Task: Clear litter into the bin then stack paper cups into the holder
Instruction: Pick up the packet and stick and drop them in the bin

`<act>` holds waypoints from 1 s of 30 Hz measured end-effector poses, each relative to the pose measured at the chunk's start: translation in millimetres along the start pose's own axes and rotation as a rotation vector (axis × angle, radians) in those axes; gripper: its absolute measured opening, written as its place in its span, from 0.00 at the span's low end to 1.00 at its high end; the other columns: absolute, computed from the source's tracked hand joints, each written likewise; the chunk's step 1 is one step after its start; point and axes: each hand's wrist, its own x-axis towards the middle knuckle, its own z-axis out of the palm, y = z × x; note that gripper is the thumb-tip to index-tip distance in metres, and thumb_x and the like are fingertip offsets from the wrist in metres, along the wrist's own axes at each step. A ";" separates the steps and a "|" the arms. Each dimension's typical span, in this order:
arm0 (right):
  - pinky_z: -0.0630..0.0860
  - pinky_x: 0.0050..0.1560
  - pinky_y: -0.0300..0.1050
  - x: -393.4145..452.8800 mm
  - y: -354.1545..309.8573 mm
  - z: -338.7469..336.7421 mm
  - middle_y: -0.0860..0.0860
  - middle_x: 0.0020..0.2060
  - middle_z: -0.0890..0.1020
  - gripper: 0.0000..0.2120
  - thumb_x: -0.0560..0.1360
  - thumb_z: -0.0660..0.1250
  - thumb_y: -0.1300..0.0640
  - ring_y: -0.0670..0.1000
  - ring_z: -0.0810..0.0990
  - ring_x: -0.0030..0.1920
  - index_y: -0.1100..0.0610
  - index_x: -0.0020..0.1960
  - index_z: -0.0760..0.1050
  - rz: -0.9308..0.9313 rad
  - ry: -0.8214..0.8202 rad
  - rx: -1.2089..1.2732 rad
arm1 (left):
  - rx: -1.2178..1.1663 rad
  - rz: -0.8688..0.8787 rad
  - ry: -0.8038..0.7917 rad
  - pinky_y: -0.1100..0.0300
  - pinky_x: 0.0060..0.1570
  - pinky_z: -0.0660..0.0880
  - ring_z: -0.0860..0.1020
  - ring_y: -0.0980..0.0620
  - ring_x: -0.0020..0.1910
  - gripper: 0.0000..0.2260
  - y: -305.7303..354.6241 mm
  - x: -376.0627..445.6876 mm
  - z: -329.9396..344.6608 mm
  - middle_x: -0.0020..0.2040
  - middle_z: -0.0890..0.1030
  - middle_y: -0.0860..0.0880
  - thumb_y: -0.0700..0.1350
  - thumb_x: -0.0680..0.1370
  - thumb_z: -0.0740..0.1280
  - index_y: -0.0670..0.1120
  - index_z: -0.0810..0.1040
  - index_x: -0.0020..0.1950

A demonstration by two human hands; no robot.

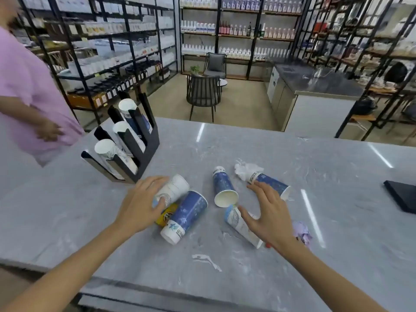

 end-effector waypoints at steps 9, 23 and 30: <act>0.73 0.67 0.53 -74.5 39.4 12.8 0.51 0.67 0.77 0.28 0.73 0.76 0.49 0.54 0.74 0.68 0.55 0.69 0.72 0.244 -0.103 0.026 | -0.123 -0.181 -0.110 0.49 0.54 0.76 0.76 0.43 0.60 0.20 -44.1 -28.2 59.8 0.65 0.78 0.46 0.41 0.77 0.71 0.45 0.76 0.69; 0.76 0.65 0.53 -94.7 98.5 26.8 0.56 0.66 0.80 0.19 0.75 0.69 0.68 0.60 0.79 0.65 0.57 0.64 0.81 0.118 -0.391 -0.103 | -0.247 -0.582 -0.055 0.43 0.51 0.79 0.81 0.41 0.52 0.20 -44.0 -25.2 100.3 0.55 0.83 0.44 0.52 0.73 0.76 0.44 0.78 0.59; 0.79 0.58 0.51 -85.2 107.5 24.2 0.49 0.59 0.83 0.12 0.76 0.72 0.66 0.56 0.82 0.58 0.52 0.55 0.84 -0.019 -0.359 -0.082 | -0.289 -0.653 -0.065 0.45 0.53 0.80 0.83 0.43 0.50 0.19 -37.9 -21.5 100.6 0.54 0.85 0.45 0.47 0.72 0.77 0.44 0.79 0.60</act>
